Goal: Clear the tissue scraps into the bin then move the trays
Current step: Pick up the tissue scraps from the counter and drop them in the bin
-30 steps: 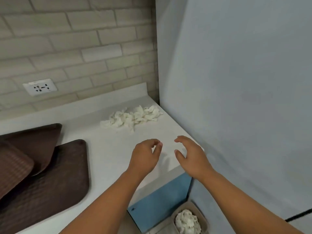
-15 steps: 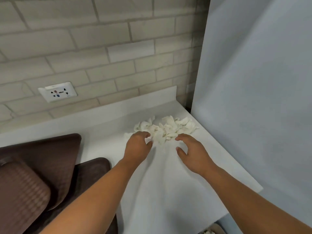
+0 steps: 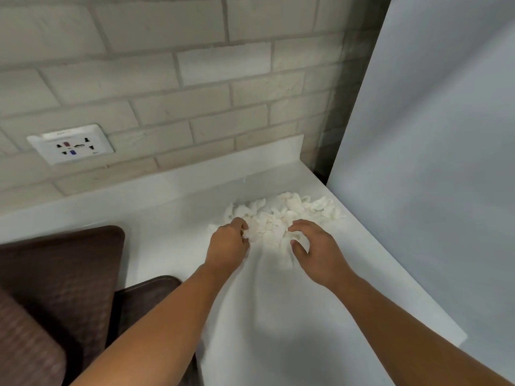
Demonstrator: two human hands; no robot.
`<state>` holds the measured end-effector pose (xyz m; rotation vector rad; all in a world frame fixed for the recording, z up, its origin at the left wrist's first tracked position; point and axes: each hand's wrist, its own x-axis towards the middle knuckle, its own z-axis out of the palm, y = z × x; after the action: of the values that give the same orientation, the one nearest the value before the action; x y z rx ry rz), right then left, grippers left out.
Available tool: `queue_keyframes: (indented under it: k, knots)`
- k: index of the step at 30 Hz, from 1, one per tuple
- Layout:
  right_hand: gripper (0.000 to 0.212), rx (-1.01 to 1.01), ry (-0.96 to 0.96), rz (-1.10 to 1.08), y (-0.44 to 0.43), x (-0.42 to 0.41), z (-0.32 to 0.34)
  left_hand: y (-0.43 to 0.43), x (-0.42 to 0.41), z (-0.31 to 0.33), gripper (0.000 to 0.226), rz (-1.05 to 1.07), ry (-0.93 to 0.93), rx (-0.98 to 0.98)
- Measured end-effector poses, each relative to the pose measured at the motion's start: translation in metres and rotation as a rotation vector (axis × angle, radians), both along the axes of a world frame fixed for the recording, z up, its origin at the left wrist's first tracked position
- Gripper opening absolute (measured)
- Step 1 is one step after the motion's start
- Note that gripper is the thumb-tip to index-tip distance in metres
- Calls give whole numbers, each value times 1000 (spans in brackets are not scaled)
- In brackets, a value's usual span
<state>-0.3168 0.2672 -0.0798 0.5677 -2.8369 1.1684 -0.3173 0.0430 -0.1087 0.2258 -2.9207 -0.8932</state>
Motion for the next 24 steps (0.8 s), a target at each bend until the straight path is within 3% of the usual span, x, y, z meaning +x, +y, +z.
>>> queue_keyframes:
  k: [6,13,18,22,24]
  knots:
    - [26,-24,-4,48,-29,-14,3,-35,16,23,38,65,171,229]
    - [33,16,35,123,-61,-31,10,-72,32,43,31,162,105,245]
    - [34,43,12,159,-88,-48,10,-89,45,60,30,372,71,531]
    - [40,247,53,188,-112,-69,4,-100,54,70,16,471,101,905]
    - [47,448,91,179,-120,-82,2,-106,61,71,14,463,111,939]
